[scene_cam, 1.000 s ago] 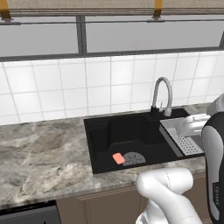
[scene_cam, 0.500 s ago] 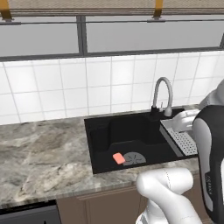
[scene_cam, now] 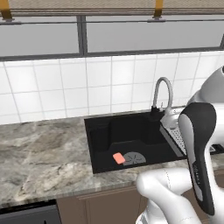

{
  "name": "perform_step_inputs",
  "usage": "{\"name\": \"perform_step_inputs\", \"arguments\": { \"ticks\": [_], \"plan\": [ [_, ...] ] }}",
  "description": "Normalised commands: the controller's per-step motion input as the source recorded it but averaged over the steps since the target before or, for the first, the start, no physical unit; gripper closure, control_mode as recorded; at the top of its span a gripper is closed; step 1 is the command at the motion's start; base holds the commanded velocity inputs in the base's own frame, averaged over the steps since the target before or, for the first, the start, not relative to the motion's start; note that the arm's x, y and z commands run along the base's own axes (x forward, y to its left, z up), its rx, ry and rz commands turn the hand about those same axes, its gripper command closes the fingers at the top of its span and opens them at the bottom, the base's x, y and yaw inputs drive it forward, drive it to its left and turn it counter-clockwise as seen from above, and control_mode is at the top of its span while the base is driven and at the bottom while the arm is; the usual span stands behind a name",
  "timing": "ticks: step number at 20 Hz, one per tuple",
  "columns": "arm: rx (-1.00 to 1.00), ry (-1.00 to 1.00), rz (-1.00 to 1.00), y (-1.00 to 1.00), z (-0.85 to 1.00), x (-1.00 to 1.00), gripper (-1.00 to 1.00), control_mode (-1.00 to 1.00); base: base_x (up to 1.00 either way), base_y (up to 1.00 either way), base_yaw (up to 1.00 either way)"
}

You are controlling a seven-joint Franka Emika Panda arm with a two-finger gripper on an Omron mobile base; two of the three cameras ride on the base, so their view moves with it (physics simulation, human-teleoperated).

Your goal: Pick up the sponge and bar soap from the sink, and place them back in the cabinet, and close the cabinet door.

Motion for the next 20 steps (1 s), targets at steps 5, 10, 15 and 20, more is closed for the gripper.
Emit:
{"name": "perform_step_inputs", "arguments": {
  "ticks": [5, 10, 15, 20],
  "plan": [
    [0.00, 0.09, 0.00, 0.07, -0.20, 0.14, -1.00, -1.00, 0.00, 0.00, 0.00],
    [0.00, 0.09, 0.00, 0.07, -0.30, 0.17, -1.00, -1.00, 0.00, 0.00, 0.00],
    [0.00, 0.08, 0.00, 0.05, -0.32, 0.20, -1.00, -1.00, 0.00, 0.00, 0.00],
    [0.03, 0.04, 0.00, 0.00, -0.30, 0.15, -1.00, -1.00, 0.00, 0.00, 0.00]
  ]
}}
